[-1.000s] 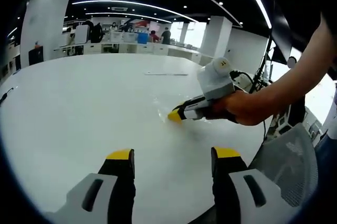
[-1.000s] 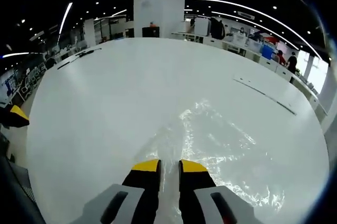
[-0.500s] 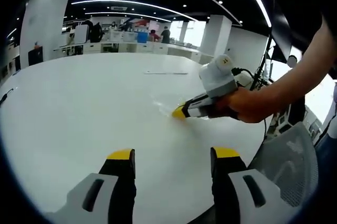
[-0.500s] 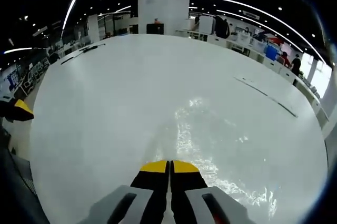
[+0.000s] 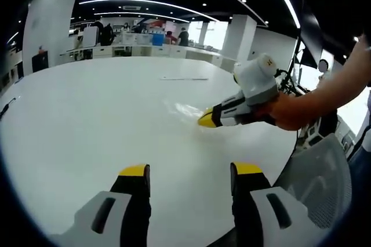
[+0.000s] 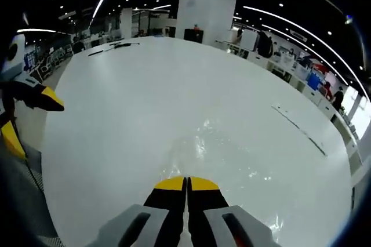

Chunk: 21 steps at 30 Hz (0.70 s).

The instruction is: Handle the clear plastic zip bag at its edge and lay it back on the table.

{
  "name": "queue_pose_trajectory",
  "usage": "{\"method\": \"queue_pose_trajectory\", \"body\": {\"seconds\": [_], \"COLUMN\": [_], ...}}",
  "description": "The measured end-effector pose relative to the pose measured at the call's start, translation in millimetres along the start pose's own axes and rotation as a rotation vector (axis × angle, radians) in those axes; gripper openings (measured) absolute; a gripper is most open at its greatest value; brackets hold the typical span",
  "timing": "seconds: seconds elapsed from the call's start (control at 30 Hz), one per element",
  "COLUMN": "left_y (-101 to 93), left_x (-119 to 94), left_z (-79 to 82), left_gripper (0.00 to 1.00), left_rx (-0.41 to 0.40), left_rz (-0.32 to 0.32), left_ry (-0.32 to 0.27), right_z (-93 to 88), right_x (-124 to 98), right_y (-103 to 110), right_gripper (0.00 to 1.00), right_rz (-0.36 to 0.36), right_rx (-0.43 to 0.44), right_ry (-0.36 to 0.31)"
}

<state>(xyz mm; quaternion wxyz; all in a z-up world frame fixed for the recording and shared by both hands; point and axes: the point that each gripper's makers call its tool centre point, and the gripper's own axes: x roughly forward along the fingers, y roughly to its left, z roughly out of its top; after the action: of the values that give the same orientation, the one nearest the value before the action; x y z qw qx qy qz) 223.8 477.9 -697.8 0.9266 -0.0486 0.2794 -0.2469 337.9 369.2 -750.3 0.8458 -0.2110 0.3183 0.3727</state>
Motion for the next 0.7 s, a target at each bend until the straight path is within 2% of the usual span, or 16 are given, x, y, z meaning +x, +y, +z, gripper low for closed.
{"method": "queue_pose_trajectory", "body": {"seconds": [0.2,0.57,0.7], "left_y": [-2.4,-4.9,-7.1], "left_x": [0,2,5], "left_z": [0.6,-1.2,-4.2], "left_gripper": [0.54,0.53,0.53], "left_rx": [0.018,0.054,0.084], "left_rz": [-0.002,-0.012,-0.02], "left_ry": [0.005,0.023,0.036], "right_z": [-1.9,-1.5,-2.1], "right_x": [-10,-19,-25], "right_y": [13,20,27], "right_gripper": [0.0,0.0,0.0], "right_rz": [0.023,0.054,0.071], "right_rx": [-0.052,-0.084,-0.122], "right_ry": [-0.003,-0.011,-0.012]}}
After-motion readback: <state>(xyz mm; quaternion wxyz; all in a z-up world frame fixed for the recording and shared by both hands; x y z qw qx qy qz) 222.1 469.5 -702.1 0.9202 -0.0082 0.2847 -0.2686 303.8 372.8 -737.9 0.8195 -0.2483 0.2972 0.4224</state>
